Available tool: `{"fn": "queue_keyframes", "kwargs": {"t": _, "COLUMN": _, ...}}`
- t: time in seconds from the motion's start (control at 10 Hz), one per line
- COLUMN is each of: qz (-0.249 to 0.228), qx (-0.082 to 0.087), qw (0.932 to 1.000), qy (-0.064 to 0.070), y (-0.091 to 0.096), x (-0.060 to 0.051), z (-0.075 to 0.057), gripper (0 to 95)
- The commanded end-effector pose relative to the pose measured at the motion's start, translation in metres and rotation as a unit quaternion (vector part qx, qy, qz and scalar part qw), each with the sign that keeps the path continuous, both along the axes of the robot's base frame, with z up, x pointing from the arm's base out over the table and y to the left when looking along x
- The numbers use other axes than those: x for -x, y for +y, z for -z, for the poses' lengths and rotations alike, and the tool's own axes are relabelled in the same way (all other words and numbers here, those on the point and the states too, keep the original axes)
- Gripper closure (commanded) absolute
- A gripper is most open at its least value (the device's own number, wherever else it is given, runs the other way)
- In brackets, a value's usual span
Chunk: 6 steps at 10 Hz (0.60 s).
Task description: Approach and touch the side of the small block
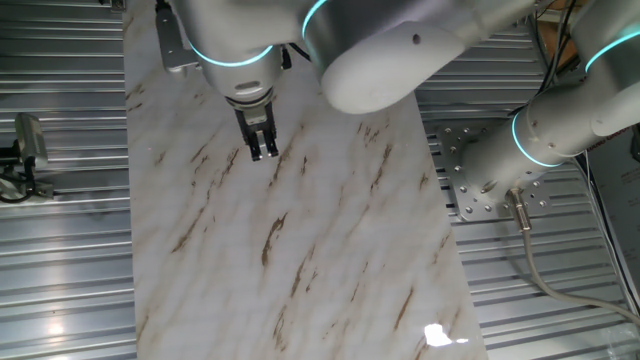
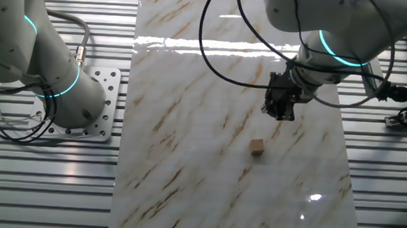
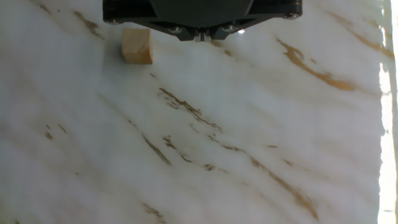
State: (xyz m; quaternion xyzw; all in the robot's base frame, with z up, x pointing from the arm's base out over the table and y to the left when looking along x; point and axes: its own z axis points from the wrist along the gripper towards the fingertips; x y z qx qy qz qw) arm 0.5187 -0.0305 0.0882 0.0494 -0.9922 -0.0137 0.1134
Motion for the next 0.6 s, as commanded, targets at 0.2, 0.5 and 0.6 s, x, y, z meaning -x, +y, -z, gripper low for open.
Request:
{"fn": "queue_keyframes", "kwargs": {"t": 0.2, "qz": 0.008, "qx": 0.0, "qw": 1.0, "qy": -0.003, "y": 0.0, "x": -0.0001, "z": 0.0001, "gripper": 95.0}}
{"fn": "queue_keyframes", "kwargs": {"t": 0.5, "qz": 0.009, "qx": 0.0, "qw": 1.0, "qy": -0.005, "y": 0.0, "x": -0.0001, "z": 0.0001, "gripper": 95.0}}
{"fn": "queue_keyframes", "kwargs": {"t": 0.6, "qz": 0.009, "qx": 0.001, "qw": 0.9999, "qy": -0.007, "y": 0.0, "x": -0.0001, "z": 0.0001, "gripper": 95.0}}
